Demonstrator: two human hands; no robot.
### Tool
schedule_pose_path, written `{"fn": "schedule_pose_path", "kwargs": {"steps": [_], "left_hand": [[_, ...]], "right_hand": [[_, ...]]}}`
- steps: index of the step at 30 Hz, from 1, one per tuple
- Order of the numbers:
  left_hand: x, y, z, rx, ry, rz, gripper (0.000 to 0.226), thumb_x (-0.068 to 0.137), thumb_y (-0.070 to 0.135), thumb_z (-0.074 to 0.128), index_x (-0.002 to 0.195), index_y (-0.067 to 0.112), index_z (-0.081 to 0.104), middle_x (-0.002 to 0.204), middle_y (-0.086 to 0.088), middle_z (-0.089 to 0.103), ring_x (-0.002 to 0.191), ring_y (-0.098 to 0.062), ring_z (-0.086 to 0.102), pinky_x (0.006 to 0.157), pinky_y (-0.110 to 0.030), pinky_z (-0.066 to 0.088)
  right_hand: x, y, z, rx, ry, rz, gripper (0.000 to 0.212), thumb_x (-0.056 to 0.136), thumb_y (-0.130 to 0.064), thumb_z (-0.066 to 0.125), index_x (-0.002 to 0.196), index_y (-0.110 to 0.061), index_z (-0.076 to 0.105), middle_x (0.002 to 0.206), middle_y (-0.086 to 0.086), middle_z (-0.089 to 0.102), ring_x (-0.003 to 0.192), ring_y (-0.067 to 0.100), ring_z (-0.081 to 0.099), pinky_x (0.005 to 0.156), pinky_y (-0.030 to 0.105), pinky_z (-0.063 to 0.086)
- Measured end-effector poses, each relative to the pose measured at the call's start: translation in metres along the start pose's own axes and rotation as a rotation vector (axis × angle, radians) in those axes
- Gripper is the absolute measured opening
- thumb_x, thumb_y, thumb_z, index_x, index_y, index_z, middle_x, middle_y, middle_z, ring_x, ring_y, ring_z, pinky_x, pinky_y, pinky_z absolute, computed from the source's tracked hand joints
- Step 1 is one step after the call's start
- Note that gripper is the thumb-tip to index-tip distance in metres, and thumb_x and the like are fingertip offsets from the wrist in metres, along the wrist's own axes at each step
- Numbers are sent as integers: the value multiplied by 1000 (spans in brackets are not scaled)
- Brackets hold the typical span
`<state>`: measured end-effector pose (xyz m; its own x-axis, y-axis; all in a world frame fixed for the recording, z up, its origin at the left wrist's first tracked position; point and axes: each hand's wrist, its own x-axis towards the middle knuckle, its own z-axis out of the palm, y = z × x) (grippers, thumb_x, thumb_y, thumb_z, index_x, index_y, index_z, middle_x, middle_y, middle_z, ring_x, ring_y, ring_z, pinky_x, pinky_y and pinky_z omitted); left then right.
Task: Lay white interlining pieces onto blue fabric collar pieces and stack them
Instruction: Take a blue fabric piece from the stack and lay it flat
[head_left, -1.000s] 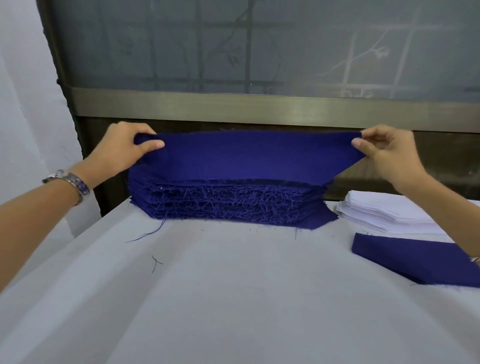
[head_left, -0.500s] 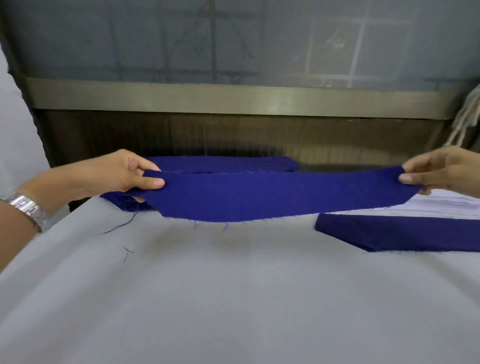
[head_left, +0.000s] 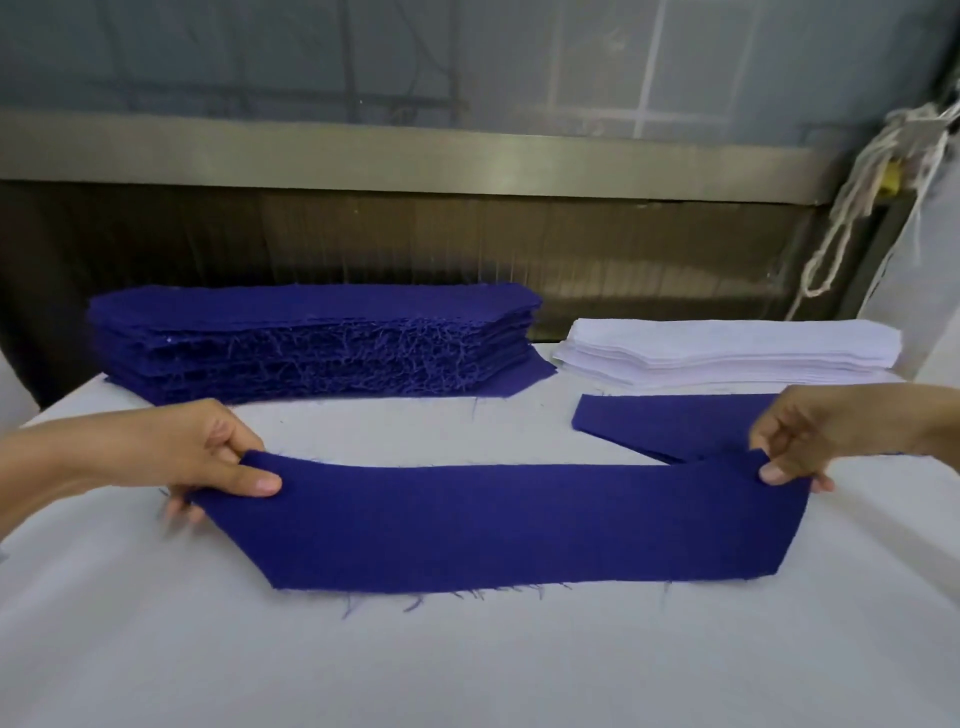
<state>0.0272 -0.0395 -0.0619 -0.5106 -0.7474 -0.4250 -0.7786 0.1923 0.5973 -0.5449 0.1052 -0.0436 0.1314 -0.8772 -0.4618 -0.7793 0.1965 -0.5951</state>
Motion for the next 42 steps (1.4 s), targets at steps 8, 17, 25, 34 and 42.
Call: {"fn": "schedule_pose_path", "kwargs": {"steps": [8, 17, 25, 34, 42], "left_hand": [[-2, -1, 12, 100, 65, -75, 69, 52, 74, 83, 65, 10, 62, 52, -10, 54, 38, -13, 44, 36, -19, 31], [-5, -1, 13, 198, 155, -87, 67, 35, 85, 78, 51, 22, 60, 49, -4, 62, 39, -12, 51, 45, -21, 40], [-6, 2, 13, 182, 187, -85, 67, 35, 84, 78, 54, 21, 63, 55, -8, 68, 41, -12, 53, 46, -18, 41], [-9, 38, 8, 330, 330, -17, 57, 51, 71, 71, 62, 16, 63, 54, 0, 69, 39, -6, 53, 52, -18, 50], [39, 140, 29, 429, 634, 373, 27, 86, 50, 65, 71, 28, 65, 58, 19, 68, 56, 3, 62, 57, -21, 47]], "right_hand": [[2, -6, 5, -57, 11, 44, 19, 78, -25, 81, 68, -15, 69, 63, 8, 64, 53, 11, 57, 57, 20, 47], [1, -9, 5, -135, 0, 78, 26, 83, -24, 81, 62, -20, 66, 62, 7, 65, 56, 13, 54, 57, 20, 44], [-3, -14, 6, -157, -5, 105, 20, 84, -17, 80, 72, -13, 64, 63, 4, 67, 54, 9, 56, 55, 19, 45], [-6, -23, 1, -181, 15, 167, 29, 81, -25, 83, 75, -10, 59, 68, 6, 69, 56, 11, 57, 52, 20, 44], [3, -2, -65, 95, 800, 211, 23, 94, -24, 68, 86, -2, 70, 75, 11, 67, 65, 19, 53, 60, 27, 43]]}}
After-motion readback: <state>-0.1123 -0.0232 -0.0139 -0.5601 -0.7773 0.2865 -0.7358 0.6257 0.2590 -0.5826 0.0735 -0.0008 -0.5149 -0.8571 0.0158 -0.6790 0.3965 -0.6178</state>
